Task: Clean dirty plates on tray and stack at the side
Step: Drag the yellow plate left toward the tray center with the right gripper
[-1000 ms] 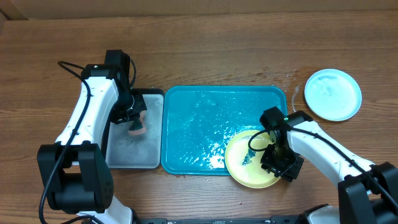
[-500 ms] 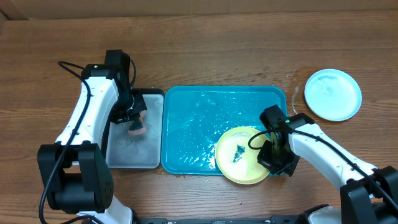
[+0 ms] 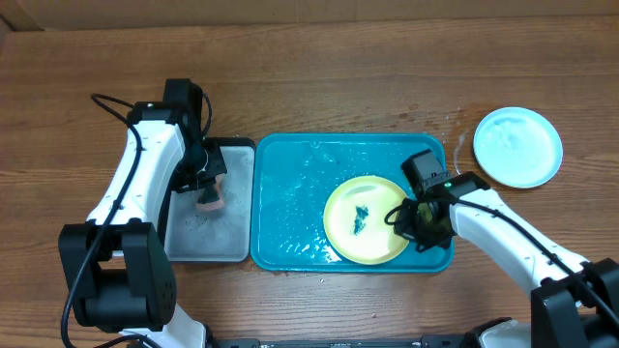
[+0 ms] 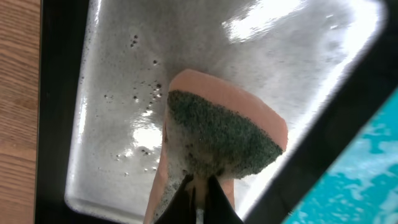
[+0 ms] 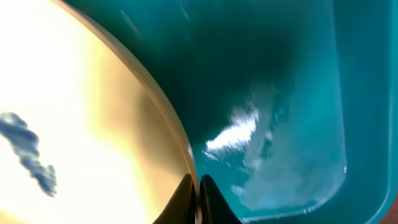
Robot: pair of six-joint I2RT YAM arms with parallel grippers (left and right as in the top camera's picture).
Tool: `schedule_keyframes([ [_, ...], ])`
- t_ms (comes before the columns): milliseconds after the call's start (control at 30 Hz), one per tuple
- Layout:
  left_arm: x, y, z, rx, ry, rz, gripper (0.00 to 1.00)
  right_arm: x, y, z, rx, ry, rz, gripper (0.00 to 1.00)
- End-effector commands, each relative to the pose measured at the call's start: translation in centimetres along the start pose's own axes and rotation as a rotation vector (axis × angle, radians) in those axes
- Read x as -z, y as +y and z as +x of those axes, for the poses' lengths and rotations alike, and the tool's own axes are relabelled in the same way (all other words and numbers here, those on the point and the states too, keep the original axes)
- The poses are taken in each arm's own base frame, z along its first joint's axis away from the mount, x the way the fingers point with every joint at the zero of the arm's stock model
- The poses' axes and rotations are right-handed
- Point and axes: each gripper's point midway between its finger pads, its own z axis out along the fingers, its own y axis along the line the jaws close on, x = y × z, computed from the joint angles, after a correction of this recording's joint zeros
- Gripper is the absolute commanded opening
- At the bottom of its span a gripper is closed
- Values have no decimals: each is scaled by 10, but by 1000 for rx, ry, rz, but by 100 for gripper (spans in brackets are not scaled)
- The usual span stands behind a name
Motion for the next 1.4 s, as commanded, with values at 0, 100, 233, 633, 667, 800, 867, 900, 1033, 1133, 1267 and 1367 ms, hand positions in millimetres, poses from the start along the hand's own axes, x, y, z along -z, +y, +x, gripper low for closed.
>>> schedule_keyframes([
  [0,-10,9,6,-25,2,-43,4,15,2,-30,24,-77,-13,4],
  [100,-30,12,12,-26,7,-53,4,21,-6,-45,-8,-96,-25,4],
  [233,-53,14,19,-36,0,-50,4,21,-6,-54,42,-75,-104,4],
  [633,-62,13,17,-36,-13,-47,4,-16,10,-48,126,7,-105,4],
  [667,-62,13,17,-36,-13,-47,4,-20,11,-47,131,14,-101,4],
  [800,-62,12,18,-41,-12,-43,4,-33,10,-43,134,47,-81,4],
  [867,-60,11,17,-40,-15,-40,4,-36,9,-42,133,56,-76,4],
  [900,-58,10,15,-41,-17,-31,4,-37,9,-42,139,56,-76,4],
  [1033,-28,-2,1,-41,-69,27,4,-37,13,-44,208,45,-96,4],
  [1133,7,-12,-13,-44,-133,76,4,-36,17,-45,253,41,-120,4],
  [1267,48,-27,-21,-71,-200,139,4,-34,36,-39,360,50,-206,4],
  [1367,58,-38,-16,-102,-205,160,4,-33,49,-31,420,55,-244,4],
])
